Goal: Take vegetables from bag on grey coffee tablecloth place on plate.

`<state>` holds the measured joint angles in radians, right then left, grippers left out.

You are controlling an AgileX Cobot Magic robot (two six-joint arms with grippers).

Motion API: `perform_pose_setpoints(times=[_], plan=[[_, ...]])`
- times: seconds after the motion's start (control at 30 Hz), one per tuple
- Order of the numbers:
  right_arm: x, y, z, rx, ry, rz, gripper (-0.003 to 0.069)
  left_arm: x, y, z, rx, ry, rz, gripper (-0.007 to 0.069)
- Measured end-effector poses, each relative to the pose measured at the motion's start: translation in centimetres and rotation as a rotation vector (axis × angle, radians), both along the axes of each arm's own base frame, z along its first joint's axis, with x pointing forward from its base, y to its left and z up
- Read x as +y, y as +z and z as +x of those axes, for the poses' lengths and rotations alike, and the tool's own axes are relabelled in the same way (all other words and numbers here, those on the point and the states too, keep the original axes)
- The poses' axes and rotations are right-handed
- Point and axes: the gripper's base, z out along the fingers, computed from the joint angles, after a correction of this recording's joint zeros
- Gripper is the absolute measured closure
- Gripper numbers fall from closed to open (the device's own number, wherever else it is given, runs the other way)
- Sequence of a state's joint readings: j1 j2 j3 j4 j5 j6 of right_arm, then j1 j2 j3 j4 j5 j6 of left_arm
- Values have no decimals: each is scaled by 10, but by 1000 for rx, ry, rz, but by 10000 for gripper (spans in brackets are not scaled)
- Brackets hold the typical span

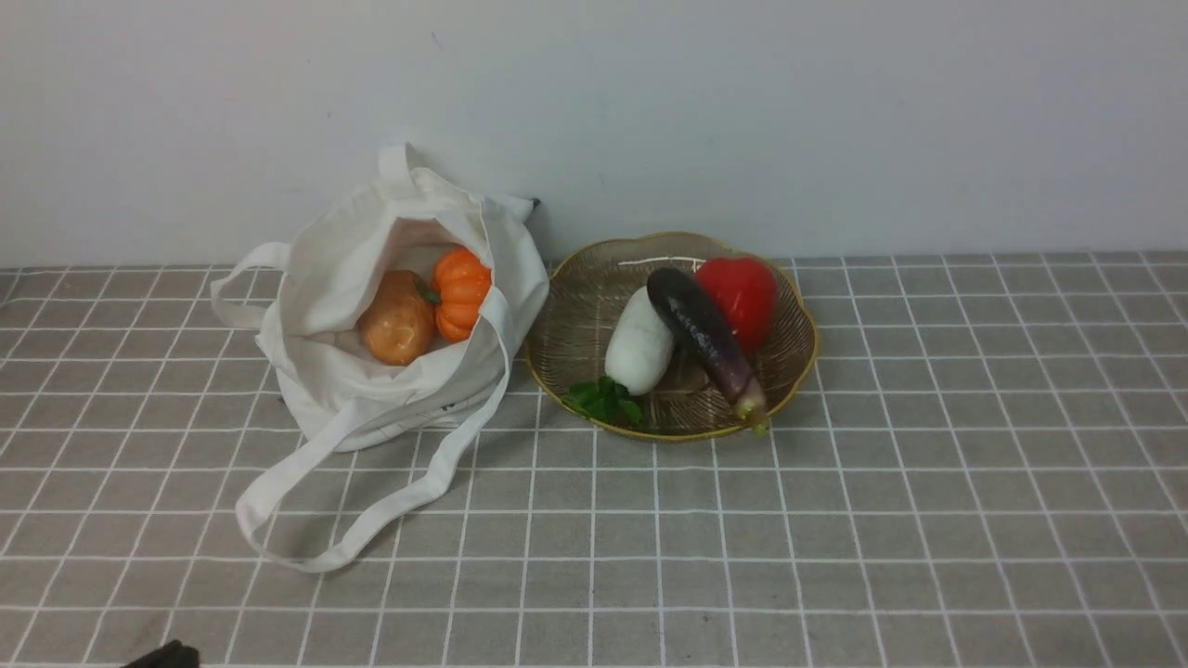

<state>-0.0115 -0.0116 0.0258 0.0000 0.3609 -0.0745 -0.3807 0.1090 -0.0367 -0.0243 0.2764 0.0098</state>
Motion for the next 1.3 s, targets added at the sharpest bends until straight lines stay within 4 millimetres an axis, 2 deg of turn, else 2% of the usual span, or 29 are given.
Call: perform_pose_setpoints(times=[0.1, 0.33, 0.4, 0.53, 0.63, 1.3], plan=[[0, 0, 0, 0, 0, 0, 673, 9, 0, 3, -8, 139, 26, 629], [0, 0, 0, 0, 0, 0, 673, 19, 0, 0, -29, 276, 38, 629], [0, 0, 0, 0, 0, 0, 673, 20, -6, -2, -25, 297, 39, 629], [0, 0, 0, 0, 0, 0, 673, 22, -20, -4, 7, 316, 50, 629], [0, 0, 0, 0, 0, 0, 673, 22, -23, -4, 26, 331, 56, 629], [0, 0, 0, 0, 0, 0, 673, 24, -24, -4, 36, 352, 58, 629]])
